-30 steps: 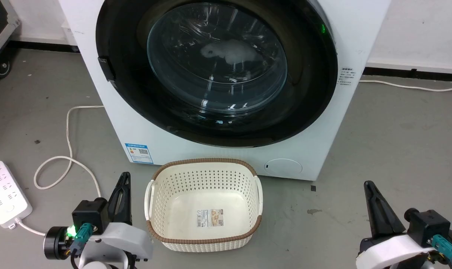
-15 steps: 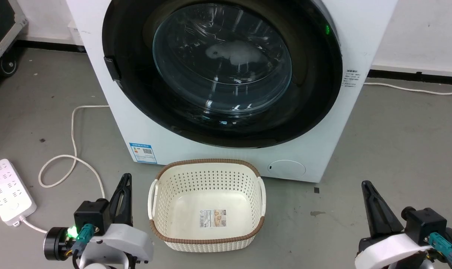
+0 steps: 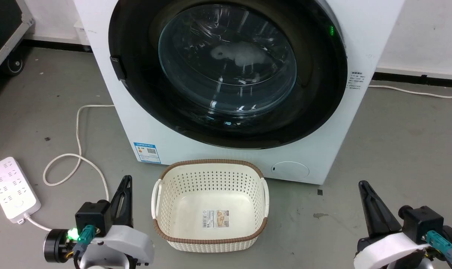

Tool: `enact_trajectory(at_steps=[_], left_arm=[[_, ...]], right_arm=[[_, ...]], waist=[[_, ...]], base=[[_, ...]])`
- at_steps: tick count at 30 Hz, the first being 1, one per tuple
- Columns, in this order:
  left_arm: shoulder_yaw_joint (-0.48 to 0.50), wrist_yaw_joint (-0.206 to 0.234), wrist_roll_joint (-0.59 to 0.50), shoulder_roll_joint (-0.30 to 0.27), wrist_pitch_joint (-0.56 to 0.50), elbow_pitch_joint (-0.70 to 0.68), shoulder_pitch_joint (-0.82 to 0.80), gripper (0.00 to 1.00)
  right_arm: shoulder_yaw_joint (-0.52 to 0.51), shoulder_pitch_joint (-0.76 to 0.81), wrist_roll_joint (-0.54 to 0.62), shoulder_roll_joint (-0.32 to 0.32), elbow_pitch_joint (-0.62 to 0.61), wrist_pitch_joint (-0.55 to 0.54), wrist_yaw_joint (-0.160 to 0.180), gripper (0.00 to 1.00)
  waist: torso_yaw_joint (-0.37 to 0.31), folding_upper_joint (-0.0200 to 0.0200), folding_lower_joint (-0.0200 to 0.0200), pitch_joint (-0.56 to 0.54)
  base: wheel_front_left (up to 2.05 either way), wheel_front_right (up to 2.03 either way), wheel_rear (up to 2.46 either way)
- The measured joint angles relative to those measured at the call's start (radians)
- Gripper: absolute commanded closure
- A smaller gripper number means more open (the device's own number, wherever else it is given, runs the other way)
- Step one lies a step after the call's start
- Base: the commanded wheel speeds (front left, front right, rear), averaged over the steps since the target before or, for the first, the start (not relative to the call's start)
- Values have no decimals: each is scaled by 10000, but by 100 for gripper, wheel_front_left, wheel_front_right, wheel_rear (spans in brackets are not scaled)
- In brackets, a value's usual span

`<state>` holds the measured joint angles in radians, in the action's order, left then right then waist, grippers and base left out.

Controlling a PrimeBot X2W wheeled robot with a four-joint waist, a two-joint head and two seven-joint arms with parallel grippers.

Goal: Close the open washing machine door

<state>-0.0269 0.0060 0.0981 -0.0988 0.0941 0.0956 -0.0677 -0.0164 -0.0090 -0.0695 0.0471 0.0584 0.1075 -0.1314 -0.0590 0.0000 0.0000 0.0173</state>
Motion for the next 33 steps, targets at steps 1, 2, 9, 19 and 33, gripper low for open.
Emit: enact_trajectory(at_steps=[1, 2, 9, 19, 33], left_arm=[[2, 0, -2, 13, -52, -19, 20, 100], [10, 0, -12, 29, -58, -29, 39, 100], [40, 0, -132, 104, -155, -128, 77, 100], [79, -2, -318, 173, -322, -274, 139, 100], [127, -4, -522, 247, -543, -499, 284, 100]], right_arm=[[-2, 0, 2, 0, -10, -2, 0, 100], [4, 0, 12, 0, -17, -13, 0, 100], [21, 0, 90, 0, -69, -111, 0, 100], [48, 0, 207, 0, -151, -355, 0, 100], [84, 1, 364, 2, -288, -587, 0, 100]], waist=[[10, 0, 0, -3], [21, 0, 0, -6], [92, 0, 0, -27], [194, 0, 0, -57], [336, 0, 0, -98]], base=[[0, 0, 0], [0, 0, 0], [0, 0, 0], [0, 0, 0], [0, 0, 0]])
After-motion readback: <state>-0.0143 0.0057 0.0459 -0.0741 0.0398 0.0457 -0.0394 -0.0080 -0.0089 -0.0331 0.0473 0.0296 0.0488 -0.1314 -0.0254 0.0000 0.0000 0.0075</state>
